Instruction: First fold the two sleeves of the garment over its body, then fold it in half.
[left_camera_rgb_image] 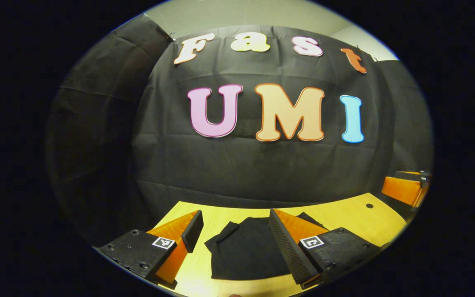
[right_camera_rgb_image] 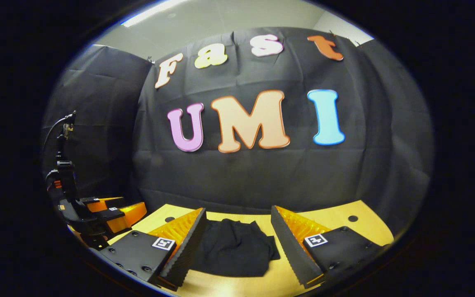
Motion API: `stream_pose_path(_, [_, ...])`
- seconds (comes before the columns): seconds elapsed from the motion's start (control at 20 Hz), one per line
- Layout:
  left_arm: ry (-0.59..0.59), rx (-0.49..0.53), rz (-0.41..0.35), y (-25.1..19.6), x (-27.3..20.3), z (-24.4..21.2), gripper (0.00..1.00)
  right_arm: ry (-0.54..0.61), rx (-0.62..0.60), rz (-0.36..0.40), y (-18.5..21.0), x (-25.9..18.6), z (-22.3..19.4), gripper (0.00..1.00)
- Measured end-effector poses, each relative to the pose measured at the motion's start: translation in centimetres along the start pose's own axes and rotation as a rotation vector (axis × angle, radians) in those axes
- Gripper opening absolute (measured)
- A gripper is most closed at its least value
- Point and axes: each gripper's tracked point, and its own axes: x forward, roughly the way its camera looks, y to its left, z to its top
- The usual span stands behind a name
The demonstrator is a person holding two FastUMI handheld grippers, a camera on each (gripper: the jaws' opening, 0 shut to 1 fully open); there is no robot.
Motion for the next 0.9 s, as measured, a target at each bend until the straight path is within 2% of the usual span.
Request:
stream_pose_path(0.05, [-0.011, 0.003, -0.006, -0.7, -1.5, 0.3, 0.94, -0.016, -0.017, -0.017, -0.5, -1.8, -0.4, 0.98])
stream_pose_path(0.15, [-0.029, 0.009, -0.018, -1.7, -4.1, 0.9, 0.94, -0.011, -0.035, -0.057, -1.9, -5.3, -2.0, 0.97])
stream_pose_path(0.3, [-0.045, 0.016, -0.019, -3.0, -7.6, 1.2, 0.94, 0.01, 0.005, -0.082, -2.3, -9.9, -4.5, 0.94])
stream_pose_path(0.35, [-0.04, 0.013, -0.026, -3.7, -8.4, 0.7, 0.94, 0.012, 0.017, -0.089, -2.3, -11.2, -5.1, 0.98])
stream_pose_path(0.45, [-0.006, 0.009, -0.042, -5.1, -10.0, -1.1, 0.94, 0.007, 0.04, -0.09, -2.6, -13.6, -6.1, 0.94])
stream_pose_path(0.6, [0.049, 0.01, -0.05, -6.5, -12.2, -4.0, 0.94, 0.025, 0.059, -0.096, -3.3, -15.7, -7.7, 0.97])
stream_pose_path(0.65, [0.064, 0.013, -0.048, -6.9, -12.9, -4.7, 0.94, 0.036, 0.065, -0.099, -3.8, -16.3, -8.2, 0.94])
stream_pose_path(0.75, [0.083, 0.024, -0.047, -7.4, -14.0, -5.9, 0.94, 0.065, 0.069, -0.103, -4.6, -17.4, -9.5, 0.94])
stream_pose_path(0.8, [0.092, 0.027, -0.046, -7.5, -14.6, -6.3, 0.94, 0.07, 0.066, -0.109, -4.9, -17.7, -9.8, 0.98])
stream_pose_path(0.85, [0.105, 0.03, -0.042, -7.6, -15.1, -6.9, 0.94, 0.073, 0.069, -0.11, -5.1, -18.0, -10.1, 0.94])
stream_pose_path(0.9, [0.115, 0.031, -0.037, -7.6, -15.5, -7.2, 0.94, 0.079, 0.073, -0.103, -4.9, -18.2, -10.4, 0.97])
